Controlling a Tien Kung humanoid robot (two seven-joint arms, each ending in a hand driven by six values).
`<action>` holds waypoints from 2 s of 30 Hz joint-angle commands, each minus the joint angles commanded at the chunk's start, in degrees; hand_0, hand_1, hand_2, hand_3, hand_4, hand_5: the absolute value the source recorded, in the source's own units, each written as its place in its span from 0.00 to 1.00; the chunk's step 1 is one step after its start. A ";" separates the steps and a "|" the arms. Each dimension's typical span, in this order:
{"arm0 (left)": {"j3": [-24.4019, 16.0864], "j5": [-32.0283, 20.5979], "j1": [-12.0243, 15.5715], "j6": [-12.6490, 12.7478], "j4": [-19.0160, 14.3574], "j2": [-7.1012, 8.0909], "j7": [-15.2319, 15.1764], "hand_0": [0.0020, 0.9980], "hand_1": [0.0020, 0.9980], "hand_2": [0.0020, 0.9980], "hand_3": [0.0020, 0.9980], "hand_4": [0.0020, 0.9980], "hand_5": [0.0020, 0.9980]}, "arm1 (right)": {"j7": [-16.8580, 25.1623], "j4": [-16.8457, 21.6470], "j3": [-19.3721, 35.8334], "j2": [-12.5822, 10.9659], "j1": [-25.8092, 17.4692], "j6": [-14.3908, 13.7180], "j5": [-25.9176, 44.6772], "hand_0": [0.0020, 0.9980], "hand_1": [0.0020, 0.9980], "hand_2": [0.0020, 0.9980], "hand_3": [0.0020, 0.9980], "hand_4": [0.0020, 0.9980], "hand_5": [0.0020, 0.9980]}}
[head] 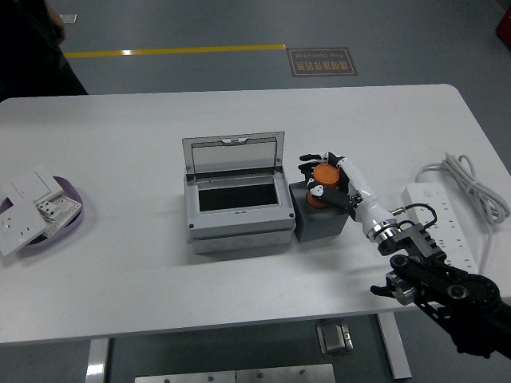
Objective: Pick up the cylinder from the cube,place it in the box,flap close box
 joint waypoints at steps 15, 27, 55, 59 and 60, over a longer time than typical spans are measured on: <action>0.02 0.04 0.03 0.01 0.00 -0.05 -0.01 0.61 0.64 0.63 0.63 0.68 0.25 | 1.41 6.74 0.65 -0.19 -0.01 -5.67 -3.82 0.69 0.62 0.57 0.54 0.08 0.00; -0.22 0.36 0.06 0.03 0.00 0.01 0.13 0.61 0.64 0.63 0.63 0.68 0.25 | -8.58 18.21 -0.91 -0.29 1.96 -7.09 -18.19 0.08 0.24 0.46 0.42 0.23 0.00; -0.57 1.04 -0.17 -0.02 0.00 0.20 0.36 0.61 0.64 0.63 0.63 0.69 0.25 | -32.10 14.98 -7.05 2.28 10.61 0.49 -62.42 0.13 0.36 0.51 0.48 0.24 0.00; -0.58 1.11 -0.18 -0.03 0.00 0.20 0.37 0.61 0.64 0.63 0.63 0.69 0.25 | -32.11 14.42 -7.93 2.46 11.29 0.80 -63.31 0.64 0.61 0.62 0.65 0.35 0.00; -0.58 1.13 -0.19 -0.03 0.00 0.20 0.38 0.61 0.64 0.63 0.63 0.69 0.25 | -32.08 14.20 -8.14 2.53 11.46 0.91 -63.41 0.64 0.61 0.62 0.65 0.35 0.00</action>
